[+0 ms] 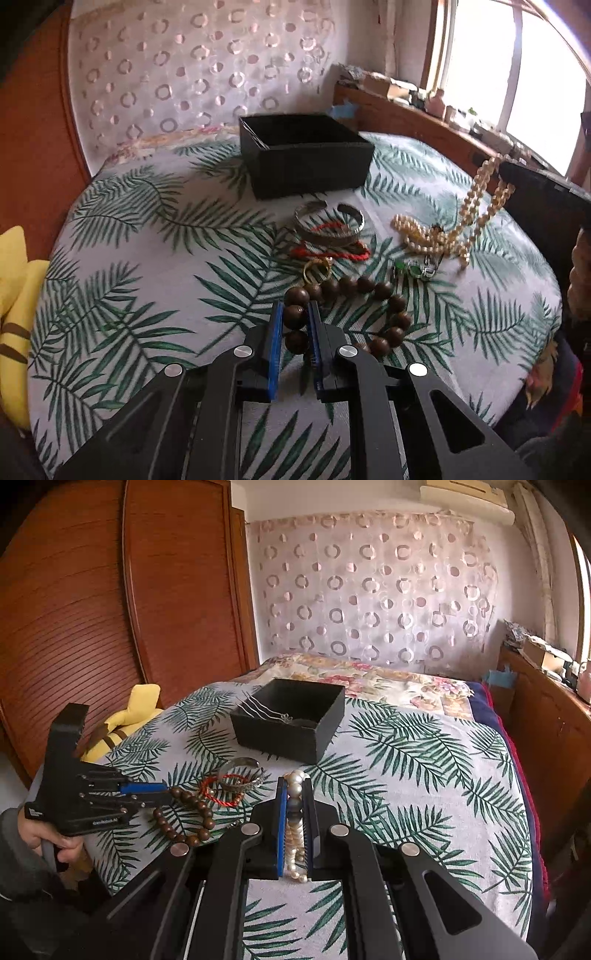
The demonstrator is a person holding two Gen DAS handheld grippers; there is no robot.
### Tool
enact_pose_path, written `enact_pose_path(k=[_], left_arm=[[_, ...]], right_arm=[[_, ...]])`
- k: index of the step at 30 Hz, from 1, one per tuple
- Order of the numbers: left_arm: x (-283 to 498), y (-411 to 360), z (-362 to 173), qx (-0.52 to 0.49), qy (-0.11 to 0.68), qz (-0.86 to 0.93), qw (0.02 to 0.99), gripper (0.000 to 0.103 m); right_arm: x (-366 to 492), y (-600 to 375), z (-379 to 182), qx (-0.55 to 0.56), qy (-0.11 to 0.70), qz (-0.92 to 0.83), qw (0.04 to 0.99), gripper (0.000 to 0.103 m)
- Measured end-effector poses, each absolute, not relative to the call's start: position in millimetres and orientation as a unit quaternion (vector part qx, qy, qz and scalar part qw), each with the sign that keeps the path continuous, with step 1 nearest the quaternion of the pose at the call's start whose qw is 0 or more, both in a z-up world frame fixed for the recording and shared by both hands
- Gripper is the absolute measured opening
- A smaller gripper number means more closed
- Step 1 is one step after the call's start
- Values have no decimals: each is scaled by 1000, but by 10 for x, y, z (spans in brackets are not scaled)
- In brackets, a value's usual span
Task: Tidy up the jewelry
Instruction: 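Grasp the brown wooden bead bracelet with the left tool while the right tool holds the necklace, then lower the bracelet and necklace into the black box and open both tools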
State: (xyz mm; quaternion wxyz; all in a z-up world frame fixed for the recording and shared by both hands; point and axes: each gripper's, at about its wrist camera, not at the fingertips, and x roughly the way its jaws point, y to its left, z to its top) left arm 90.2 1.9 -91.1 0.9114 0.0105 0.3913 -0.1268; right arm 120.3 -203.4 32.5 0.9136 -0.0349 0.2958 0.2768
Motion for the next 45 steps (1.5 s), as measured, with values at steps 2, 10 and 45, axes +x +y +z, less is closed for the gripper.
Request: enact_pose_path(k=[2,10,45], left_arm=[[875,43,-851,3,381,-129,915,12],[822,53,-459,-6,332,-138,933,12],[1716,-65,157,21,279,-114,953,12]], right_arm=[[1206,-2011,360,-37,293,278,914,9],[1234,-1943,587,-42,272,286,918,9],[2535,-1357,970,-31,270,296,915,9]])
